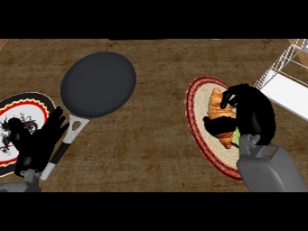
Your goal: Pick the croissant from the placemat and place it in the tiered shelf
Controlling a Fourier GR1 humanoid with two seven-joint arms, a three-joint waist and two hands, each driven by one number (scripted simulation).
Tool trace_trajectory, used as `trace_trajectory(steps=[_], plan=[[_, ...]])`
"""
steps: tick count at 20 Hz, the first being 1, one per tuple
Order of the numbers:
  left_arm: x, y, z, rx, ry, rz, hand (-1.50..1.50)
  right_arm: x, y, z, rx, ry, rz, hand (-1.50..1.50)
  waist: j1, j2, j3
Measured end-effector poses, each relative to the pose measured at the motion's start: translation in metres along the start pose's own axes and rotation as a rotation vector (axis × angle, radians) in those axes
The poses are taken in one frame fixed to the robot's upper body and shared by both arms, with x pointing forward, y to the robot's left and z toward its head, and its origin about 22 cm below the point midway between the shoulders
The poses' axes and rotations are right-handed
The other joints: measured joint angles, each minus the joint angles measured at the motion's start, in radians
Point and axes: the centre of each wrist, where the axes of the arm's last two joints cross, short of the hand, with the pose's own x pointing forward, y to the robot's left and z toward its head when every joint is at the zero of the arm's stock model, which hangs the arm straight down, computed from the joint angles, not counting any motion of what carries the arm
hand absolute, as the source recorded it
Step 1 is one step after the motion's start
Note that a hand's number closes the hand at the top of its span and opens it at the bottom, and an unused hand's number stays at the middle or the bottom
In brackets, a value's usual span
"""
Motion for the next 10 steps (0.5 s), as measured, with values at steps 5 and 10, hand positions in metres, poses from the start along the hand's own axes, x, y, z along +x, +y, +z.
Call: trace_trajectory(steps=[5, 10], plan=[[-0.001, -0.001, 0.000, 0.008, 0.000, 0.000, 0.00, 0.018, -0.063, 0.021, -0.206, -0.039, -0.051, 1.50, 0.000, -0.001, -0.001], [0.001, 0.003, 0.000, -0.004, 0.001, -0.002, 0.00, 0.031, -0.122, 0.036, -0.356, -0.077, -0.094, 1.50, 0.005, 0.000, -0.002]])
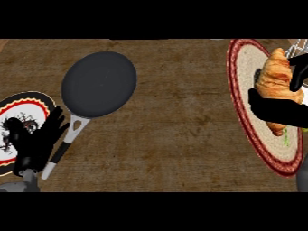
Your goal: Pick the croissant from the placemat and place it in the tiered shelf
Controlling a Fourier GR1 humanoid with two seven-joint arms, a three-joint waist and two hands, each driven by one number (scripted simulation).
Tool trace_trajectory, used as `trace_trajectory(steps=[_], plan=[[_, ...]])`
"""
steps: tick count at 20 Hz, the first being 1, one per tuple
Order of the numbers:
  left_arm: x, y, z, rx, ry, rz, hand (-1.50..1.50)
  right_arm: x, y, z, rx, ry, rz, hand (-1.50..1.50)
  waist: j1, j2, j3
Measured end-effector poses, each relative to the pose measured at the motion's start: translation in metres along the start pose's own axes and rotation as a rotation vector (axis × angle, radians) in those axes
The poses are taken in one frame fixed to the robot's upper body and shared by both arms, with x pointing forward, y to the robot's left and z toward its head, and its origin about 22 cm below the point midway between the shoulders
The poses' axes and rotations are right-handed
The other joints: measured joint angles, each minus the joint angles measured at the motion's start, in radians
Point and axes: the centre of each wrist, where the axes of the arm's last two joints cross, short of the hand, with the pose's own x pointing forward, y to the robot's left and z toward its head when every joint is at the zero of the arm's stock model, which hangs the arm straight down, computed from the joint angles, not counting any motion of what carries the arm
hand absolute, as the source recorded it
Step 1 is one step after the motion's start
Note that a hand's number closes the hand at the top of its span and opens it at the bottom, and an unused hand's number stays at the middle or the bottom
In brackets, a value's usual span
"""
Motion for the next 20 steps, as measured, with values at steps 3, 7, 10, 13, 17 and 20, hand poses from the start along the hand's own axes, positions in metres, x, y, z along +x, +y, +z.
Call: trace_trajectory(steps=[3, 7, 10, 13, 17, 20], plan=[[0.000, -0.001, -0.001, 0.002, 0.007, -0.001, 0.00, 0.008, -0.029, -0.008, -0.069, -0.012, -0.027, 1.50, 0.001, 0.000, 0.000], [0.003, -0.002, -0.002, 0.000, 0.008, -0.007, 0.00, 0.010, -0.061, -0.030, -0.129, 0.002, -0.038, 1.50, 0.005, 0.002, 0.000], [0.005, -0.003, -0.001, -0.002, 0.010, -0.003, 0.00, 0.011, -0.086, -0.047, -0.166, 0.024, -0.044, 1.50, 0.006, 0.002, -0.001], [0.005, -0.001, -0.004, -0.004, 0.017, -0.005, 0.00, 0.011, -0.112, -0.069, -0.195, 0.047, -0.044, 1.50, 0.009, 0.004, -0.001], [0.007, -0.008, -0.004, -0.005, 0.016, -0.014, 0.00, 0.006, -0.143, -0.097, -0.218, 0.088, -0.023, 1.50, 0.014, 0.006, 0.000], [0.008, -0.011, -0.002, -0.017, 0.011, -0.007, 0.00, -0.005, -0.159, -0.117, -0.204, 0.122, -0.006, 1.50, 0.017, 0.008, -0.001]])
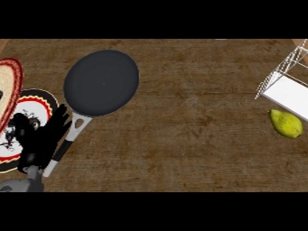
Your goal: Pick the croissant from the placemat and place it in the tiered shelf
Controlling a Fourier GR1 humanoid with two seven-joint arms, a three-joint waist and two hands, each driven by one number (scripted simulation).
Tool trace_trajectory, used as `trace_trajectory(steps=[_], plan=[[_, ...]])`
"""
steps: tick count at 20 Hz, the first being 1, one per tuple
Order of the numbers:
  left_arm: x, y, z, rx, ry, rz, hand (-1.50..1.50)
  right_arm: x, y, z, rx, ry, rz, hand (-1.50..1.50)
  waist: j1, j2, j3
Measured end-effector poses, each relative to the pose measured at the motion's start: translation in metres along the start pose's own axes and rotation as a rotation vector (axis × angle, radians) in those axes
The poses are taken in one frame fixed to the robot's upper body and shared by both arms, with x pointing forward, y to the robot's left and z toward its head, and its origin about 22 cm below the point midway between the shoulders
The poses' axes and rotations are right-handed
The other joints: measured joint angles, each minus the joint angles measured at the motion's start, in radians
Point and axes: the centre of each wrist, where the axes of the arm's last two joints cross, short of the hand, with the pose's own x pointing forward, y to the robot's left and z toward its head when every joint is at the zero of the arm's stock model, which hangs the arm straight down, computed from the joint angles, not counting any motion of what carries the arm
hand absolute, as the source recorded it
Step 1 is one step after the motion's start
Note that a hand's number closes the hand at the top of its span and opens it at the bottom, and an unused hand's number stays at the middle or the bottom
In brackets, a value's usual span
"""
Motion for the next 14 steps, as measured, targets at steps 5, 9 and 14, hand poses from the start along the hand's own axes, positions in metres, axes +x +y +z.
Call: trace_trajectory(steps=[5, 9, 14], plan=[[0.002, 0.003, -0.002, -0.003, 0.001, 0.005, 0.00, -0.011, -0.004, -0.036, 0.060, 0.041, 0.051, 1.50, 0.005, 0.003, 0.000], [-0.002, 0.001, -0.002, 0.002, -0.015, 0.007, 0.00, -0.024, -0.002, -0.053, 0.099, 0.046, 0.093, 1.50, 0.005, 0.002, 0.001], [-0.001, 0.002, -0.004, 0.002, -0.013, -0.003, 0.00, -0.040, 0.013, -0.072, 0.107, 0.051, 0.121, 1.50, 0.009, 0.004, 0.002]])
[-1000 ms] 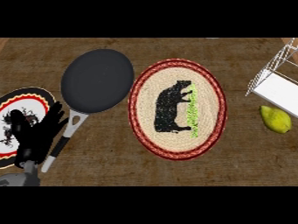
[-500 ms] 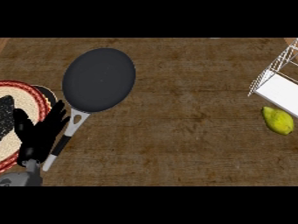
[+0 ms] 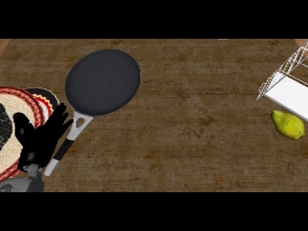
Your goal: Pick the croissant from the placemat and place it in the tiered shelf
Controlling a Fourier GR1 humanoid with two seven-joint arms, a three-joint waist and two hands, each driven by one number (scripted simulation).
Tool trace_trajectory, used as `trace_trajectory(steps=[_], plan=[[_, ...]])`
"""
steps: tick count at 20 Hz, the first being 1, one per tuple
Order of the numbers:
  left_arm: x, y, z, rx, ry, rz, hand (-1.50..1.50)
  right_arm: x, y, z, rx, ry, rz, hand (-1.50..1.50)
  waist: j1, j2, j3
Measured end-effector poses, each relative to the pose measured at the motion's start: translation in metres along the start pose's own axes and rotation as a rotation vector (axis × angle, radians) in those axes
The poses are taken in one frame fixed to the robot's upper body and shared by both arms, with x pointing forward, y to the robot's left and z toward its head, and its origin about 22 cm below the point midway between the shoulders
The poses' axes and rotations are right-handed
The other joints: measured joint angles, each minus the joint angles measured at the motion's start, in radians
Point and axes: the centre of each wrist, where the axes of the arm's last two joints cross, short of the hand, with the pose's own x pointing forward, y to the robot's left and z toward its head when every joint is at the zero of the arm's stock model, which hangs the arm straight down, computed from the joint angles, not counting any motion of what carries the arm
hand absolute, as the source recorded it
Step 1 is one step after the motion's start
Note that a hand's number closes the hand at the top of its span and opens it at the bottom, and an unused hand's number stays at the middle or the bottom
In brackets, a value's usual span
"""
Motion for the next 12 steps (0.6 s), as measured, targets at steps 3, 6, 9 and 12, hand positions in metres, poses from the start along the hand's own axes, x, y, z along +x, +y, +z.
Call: trace_trajectory(steps=[3, 6, 9, 12], plan=[[0.002, 0.001, -0.001, 0.000, 0.004, -0.002, 0.00, -0.006, 0.010, -0.012, -0.003, 0.004, 0.001, 1.50, 0.002, 0.001, 0.000], [0.000, -0.001, -0.001, 0.004, 0.004, -0.004, 0.00, -0.008, 0.018, -0.023, -0.013, 0.008, 0.015, 1.50, 0.005, 0.001, 0.001], [-0.003, -0.003, -0.001, 0.003, -0.003, -0.002, 0.00, -0.023, 0.026, -0.034, -0.013, 0.009, 0.028, 1.50, 0.004, -0.001, 0.002], [-0.003, -0.003, 0.000, 0.004, -0.010, 0.000, 0.00, -0.027, 0.029, -0.040, -0.026, -0.006, 0.018, 1.50, 0.004, -0.001, 0.002]])
